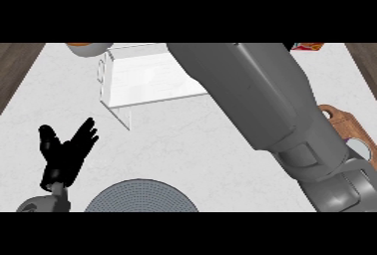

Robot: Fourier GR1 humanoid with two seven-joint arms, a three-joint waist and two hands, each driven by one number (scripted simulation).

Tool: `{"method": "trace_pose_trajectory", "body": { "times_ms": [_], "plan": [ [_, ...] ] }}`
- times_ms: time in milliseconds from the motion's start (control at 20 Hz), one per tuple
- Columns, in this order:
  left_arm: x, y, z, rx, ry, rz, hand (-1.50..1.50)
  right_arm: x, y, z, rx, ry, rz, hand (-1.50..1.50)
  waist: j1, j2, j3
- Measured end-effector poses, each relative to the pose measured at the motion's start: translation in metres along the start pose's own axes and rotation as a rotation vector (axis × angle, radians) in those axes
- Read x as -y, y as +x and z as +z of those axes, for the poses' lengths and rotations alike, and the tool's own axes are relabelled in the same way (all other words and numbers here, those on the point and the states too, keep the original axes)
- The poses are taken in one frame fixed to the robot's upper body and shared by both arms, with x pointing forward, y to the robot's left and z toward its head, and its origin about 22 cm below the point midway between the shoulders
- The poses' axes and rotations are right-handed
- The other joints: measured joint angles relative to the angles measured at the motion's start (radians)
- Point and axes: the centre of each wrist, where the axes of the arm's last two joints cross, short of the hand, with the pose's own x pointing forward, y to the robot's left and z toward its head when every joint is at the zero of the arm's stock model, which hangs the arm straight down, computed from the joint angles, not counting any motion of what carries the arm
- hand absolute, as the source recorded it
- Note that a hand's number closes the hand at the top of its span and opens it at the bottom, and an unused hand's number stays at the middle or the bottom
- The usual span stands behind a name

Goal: Pick the croissant from the placemat and place it in the tiered shelf

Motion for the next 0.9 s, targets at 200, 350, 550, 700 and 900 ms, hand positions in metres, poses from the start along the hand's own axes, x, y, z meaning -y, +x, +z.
{"method": "trace_pose_trajectory", "body": {
  "times_ms": [200, 350, 550, 700, 900],
  "plan": [
    [0.006, 0.004, 0.003, -0.005, -0.003, 0.001, 0.0, -0.007, -0.011, -0.013, -0.003, -0.019, 0.02, 1.5, 0.004, 0.0, 0.0],
    [0.008, 0.005, 0.002, -0.005, -0.001, 0.002, 0.0, -0.015, -0.02, -0.02, 0.011, -0.025, 0.009, 1.5, 0.003, 0.001, 0.0],
    [0.01, 0.001, 0.003, -0.005, -0.003, -0.001, 0.0, -0.018, -0.019, -0.025, 0.038, -0.03, -0.004, 1.5, 0.005, 0.001, 0.0],
    [0.011, 0.0, 0.002, -0.005, -0.006, 0.004, 0.0, -0.024, -0.02, -0.026, 0.05, -0.021, -0.005, 1.5, 0.004, 0.001, 0.0],
    [0.012, 0.002, -0.004, -0.004, -0.002, 0.001, 0.0, -0.019, -0.018, -0.029, 0.064, -0.002, 0.018, 1.5, -0.001, 0.0, 0.0]
  ]
}}
